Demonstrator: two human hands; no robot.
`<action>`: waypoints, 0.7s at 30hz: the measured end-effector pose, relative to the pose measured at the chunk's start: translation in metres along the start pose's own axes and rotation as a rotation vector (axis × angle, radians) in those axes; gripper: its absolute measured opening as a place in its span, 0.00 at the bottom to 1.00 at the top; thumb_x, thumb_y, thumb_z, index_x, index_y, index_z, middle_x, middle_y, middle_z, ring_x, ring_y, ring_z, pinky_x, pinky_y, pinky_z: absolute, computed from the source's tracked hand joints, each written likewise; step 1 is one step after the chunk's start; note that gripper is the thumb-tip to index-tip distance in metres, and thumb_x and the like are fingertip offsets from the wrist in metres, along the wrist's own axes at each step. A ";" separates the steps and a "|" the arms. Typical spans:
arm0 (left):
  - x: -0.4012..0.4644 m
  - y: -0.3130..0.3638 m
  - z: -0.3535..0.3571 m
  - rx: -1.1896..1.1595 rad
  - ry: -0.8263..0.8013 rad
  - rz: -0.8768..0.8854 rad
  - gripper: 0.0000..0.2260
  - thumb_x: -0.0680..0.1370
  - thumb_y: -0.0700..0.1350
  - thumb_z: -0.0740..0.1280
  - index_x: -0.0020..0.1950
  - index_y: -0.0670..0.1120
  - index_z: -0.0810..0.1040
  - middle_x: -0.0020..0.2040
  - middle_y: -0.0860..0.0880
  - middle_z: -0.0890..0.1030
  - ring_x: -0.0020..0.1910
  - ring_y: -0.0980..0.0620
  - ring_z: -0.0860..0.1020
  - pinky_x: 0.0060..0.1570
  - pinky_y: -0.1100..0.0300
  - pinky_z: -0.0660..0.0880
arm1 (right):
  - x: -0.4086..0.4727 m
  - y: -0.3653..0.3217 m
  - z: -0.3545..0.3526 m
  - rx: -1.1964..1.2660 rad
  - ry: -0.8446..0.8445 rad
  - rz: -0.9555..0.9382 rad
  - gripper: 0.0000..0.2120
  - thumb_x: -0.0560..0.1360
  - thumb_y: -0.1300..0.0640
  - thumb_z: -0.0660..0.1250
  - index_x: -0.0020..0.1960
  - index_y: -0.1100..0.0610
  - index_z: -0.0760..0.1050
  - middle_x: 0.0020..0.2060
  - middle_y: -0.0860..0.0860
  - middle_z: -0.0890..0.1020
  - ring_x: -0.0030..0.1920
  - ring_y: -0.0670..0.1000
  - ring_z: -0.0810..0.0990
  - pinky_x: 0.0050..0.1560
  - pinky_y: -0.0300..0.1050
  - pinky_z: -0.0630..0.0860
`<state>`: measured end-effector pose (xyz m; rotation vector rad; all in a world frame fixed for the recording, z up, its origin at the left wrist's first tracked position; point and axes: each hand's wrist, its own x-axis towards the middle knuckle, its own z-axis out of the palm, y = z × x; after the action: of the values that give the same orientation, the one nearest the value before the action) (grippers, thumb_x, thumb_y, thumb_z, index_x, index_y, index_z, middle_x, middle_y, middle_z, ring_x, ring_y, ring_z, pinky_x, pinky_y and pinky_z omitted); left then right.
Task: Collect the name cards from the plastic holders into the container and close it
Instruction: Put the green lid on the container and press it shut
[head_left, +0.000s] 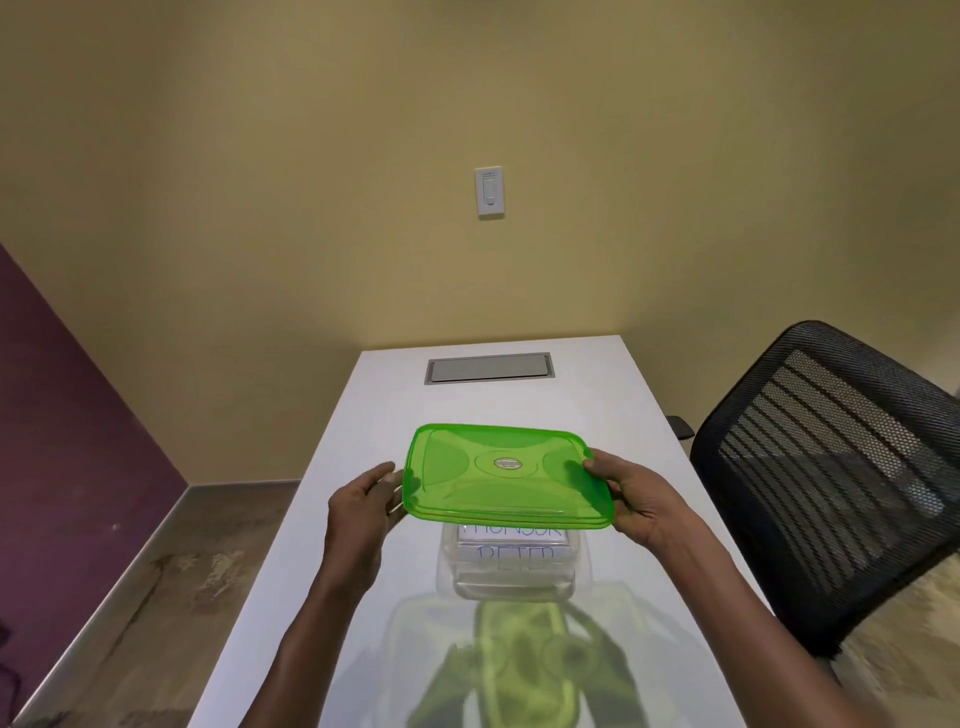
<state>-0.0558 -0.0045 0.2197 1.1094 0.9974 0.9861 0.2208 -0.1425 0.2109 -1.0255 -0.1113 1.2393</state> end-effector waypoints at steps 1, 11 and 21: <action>0.000 0.000 0.002 -0.060 -0.014 -0.075 0.13 0.81 0.40 0.61 0.62 0.35 0.75 0.49 0.41 0.84 0.42 0.50 0.84 0.44 0.56 0.79 | 0.002 0.000 -0.001 -0.005 0.002 -0.029 0.12 0.76 0.70 0.62 0.58 0.64 0.78 0.44 0.60 0.86 0.39 0.54 0.86 0.41 0.47 0.83; 0.019 -0.022 0.014 -0.012 -0.072 -0.156 0.10 0.76 0.35 0.69 0.56 0.36 0.81 0.49 0.40 0.85 0.45 0.47 0.84 0.40 0.60 0.81 | 0.012 0.000 -0.013 -0.233 0.093 -0.184 0.23 0.75 0.70 0.66 0.68 0.55 0.72 0.50 0.61 0.85 0.46 0.57 0.85 0.41 0.46 0.83; 0.050 -0.063 0.018 0.048 0.050 -0.128 0.11 0.76 0.34 0.68 0.58 0.38 0.81 0.49 0.42 0.84 0.46 0.46 0.82 0.46 0.55 0.79 | 0.035 0.030 -0.023 -0.758 0.184 -0.215 0.34 0.71 0.70 0.70 0.73 0.57 0.63 0.55 0.59 0.79 0.54 0.58 0.80 0.54 0.53 0.79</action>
<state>-0.0182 0.0288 0.1544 1.0514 1.1232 0.8945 0.2260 -0.1289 0.1618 -1.7228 -0.5647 0.9023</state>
